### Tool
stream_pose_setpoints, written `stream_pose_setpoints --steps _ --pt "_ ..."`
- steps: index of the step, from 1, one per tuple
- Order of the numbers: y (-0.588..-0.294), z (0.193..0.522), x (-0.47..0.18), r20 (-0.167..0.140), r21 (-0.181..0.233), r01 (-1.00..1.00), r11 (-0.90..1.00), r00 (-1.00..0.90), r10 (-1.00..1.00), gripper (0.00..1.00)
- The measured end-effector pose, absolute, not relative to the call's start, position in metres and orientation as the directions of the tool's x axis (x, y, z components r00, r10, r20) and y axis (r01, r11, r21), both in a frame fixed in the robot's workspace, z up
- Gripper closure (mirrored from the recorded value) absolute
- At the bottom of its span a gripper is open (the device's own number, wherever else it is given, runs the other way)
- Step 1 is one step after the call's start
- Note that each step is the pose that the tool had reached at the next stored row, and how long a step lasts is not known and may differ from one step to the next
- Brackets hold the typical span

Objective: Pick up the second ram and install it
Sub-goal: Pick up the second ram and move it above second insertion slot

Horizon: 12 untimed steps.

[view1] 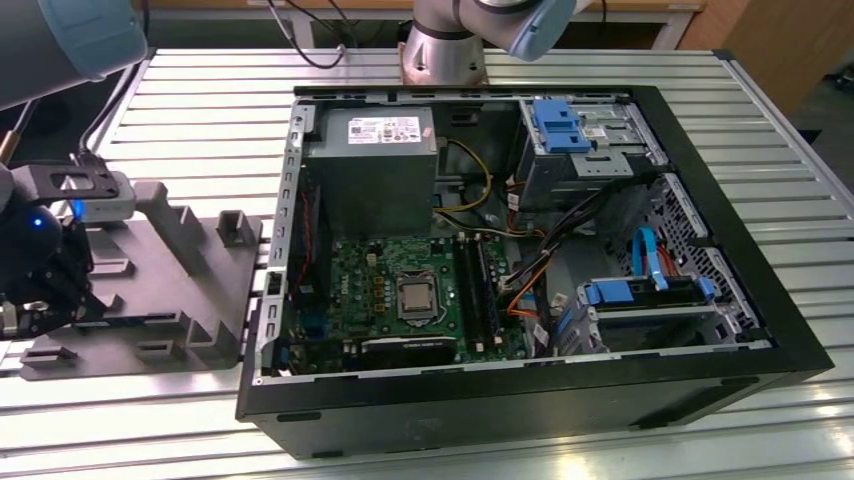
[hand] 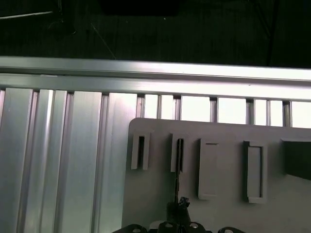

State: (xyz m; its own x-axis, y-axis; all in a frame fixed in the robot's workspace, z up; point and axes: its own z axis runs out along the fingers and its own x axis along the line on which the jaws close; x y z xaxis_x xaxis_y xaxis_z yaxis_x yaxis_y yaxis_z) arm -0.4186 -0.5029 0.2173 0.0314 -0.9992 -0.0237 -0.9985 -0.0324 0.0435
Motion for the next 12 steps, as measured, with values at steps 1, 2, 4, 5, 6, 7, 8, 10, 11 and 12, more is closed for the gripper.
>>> stream_pose_setpoints --steps 1,2,4,5,6,7,8,10,11,12 --pt "-0.5029 0.2171 -0.419 -0.024 0.044 -0.999 -0.032 0.031 -0.999 0.89" --pt "-0.5028 0.2168 -0.4194 -0.024 0.043 -0.999 -0.032 0.031 -0.999 0.89" --pt "-0.5028 0.2165 -0.4204 -0.024 0.043 -0.999 -0.032 0.031 -0.999 0.89" --pt "-0.5028 0.2162 -0.4208 -0.024 0.043 -0.999 -0.032 0.031 -0.999 0.89" --pt "-0.5028 0.2159 -0.4212 -0.024 0.043 -0.999 -0.032 0.031 -0.999 0.89" --pt "-0.5028 0.2155 -0.4215 -0.024 0.043 -0.999 -0.032 0.031 -0.999 0.89" --pt "-0.5029 0.215 -0.4216 -0.024 0.043 -0.999 -0.032 0.031 -0.999 0.89" --pt "-0.5029 0.2144 -0.4218 -0.024 0.043 -0.999 -0.032 0.031 -0.999 0.89" --pt "-0.5028 0.2143 -0.4218 -0.023 0.043 -0.999 -0.032 0.031 -0.999 0.89" --pt "-0.5029 0.2143 -0.4218 -0.023 0.043 -0.999 -0.032 0.031 -0.999 0.89"
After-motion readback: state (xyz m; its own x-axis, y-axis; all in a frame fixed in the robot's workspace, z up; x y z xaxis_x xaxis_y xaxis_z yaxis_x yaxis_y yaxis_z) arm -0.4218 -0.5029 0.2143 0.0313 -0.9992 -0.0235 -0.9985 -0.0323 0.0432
